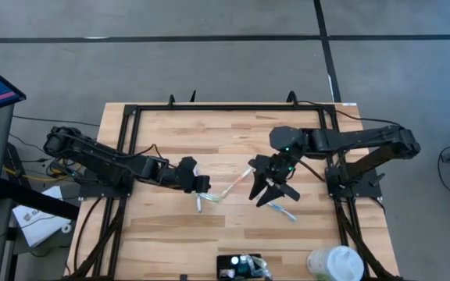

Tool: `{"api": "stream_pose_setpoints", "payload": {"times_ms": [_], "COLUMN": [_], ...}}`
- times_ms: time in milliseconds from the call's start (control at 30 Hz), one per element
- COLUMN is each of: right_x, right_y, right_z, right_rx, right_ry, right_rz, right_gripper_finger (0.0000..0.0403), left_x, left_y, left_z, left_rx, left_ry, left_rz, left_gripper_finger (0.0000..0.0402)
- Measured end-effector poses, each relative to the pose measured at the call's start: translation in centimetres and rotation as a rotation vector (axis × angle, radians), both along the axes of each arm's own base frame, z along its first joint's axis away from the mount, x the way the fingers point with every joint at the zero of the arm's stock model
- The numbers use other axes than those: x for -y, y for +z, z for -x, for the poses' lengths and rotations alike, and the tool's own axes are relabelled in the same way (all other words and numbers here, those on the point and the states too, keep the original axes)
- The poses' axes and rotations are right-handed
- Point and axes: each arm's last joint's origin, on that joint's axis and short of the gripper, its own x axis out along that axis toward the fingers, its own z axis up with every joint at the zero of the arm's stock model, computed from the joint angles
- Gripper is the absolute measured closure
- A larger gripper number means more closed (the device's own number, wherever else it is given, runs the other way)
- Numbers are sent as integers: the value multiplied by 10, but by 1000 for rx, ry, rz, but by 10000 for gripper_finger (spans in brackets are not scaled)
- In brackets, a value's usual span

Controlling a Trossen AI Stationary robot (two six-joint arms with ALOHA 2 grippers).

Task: Pick & Place toothbrushing station
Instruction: Put the orange toothbrush into the black mesh organizer

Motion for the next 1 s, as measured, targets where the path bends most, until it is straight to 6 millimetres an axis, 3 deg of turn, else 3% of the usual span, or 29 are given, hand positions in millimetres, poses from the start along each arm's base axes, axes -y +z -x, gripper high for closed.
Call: {"api": "stream_pose_setpoints", "payload": {"times_ms": [267,433,567,633,900,1000], "right_x": [0,-5,-5,-10,-25,-27], "right_y": [0,-10,-14,-6,21,13], "right_z": [-1,1,2,3,36,48], "right_rx": [-67,-303,-345,-257,2,74], "right_ry": [-35,-6,-5,-30,-210,-280], "right_rz": [-66,-195,-191,-153,89,119], "right_gripper_finger": [249,249,249,249,249,249], "left_x": [-1,3,8,10,11,9], "left_y": [1,2,2,3,3,3], "left_z": [-1,0,1,2,0,-1], "left_rx": [10,31,38,39,46,40], "left_ry": [-16,23,28,22,-34,-55], "left_rz": [-78,-141,-167,-167,-100,-65], "left_gripper_finger": [284,284,284,284,284,284]}}
